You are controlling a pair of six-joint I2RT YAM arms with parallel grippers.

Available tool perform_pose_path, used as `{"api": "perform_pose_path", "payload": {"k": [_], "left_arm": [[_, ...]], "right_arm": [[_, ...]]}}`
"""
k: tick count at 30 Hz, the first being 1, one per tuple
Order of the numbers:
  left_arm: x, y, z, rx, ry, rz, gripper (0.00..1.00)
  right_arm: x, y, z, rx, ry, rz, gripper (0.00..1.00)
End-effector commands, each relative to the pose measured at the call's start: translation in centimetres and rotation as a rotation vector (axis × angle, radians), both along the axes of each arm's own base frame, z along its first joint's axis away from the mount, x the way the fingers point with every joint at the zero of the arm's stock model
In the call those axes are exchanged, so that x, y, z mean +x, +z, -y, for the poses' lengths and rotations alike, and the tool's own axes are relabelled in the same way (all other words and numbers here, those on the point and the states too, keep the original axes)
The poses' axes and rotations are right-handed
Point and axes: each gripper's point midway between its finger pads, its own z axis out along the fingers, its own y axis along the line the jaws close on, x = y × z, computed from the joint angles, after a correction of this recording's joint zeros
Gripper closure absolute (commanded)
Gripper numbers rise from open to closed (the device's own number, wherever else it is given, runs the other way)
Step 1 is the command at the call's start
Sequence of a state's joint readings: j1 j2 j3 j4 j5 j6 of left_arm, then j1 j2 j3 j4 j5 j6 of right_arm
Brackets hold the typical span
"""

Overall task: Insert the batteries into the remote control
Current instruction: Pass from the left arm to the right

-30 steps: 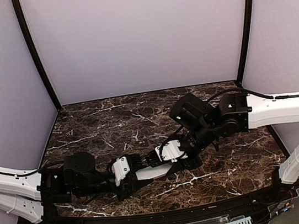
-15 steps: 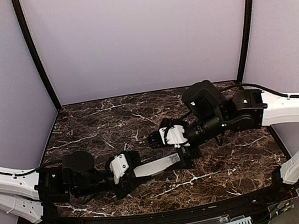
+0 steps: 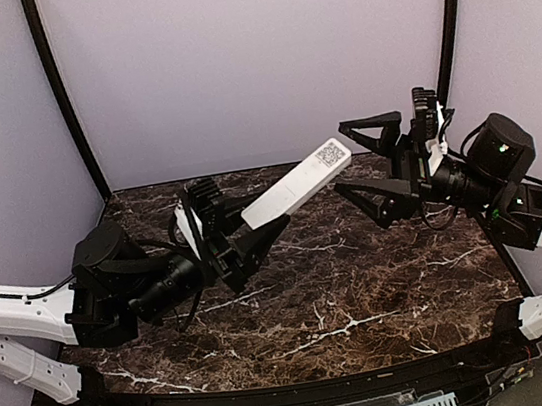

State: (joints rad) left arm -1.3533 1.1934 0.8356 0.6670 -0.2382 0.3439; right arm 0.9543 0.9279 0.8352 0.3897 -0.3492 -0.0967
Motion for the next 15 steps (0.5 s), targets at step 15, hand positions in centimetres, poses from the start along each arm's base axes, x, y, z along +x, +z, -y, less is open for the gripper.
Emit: {"api": "perform_pose_path", "payload": {"k": [15], "left_arm": [[-5.0,10.1,1.6,-0.388,-0.329,0.071,1.00]], "right_arm": [[-7.3,7.0,-1.1,0.180,0.488,0.031,0.33]]}}
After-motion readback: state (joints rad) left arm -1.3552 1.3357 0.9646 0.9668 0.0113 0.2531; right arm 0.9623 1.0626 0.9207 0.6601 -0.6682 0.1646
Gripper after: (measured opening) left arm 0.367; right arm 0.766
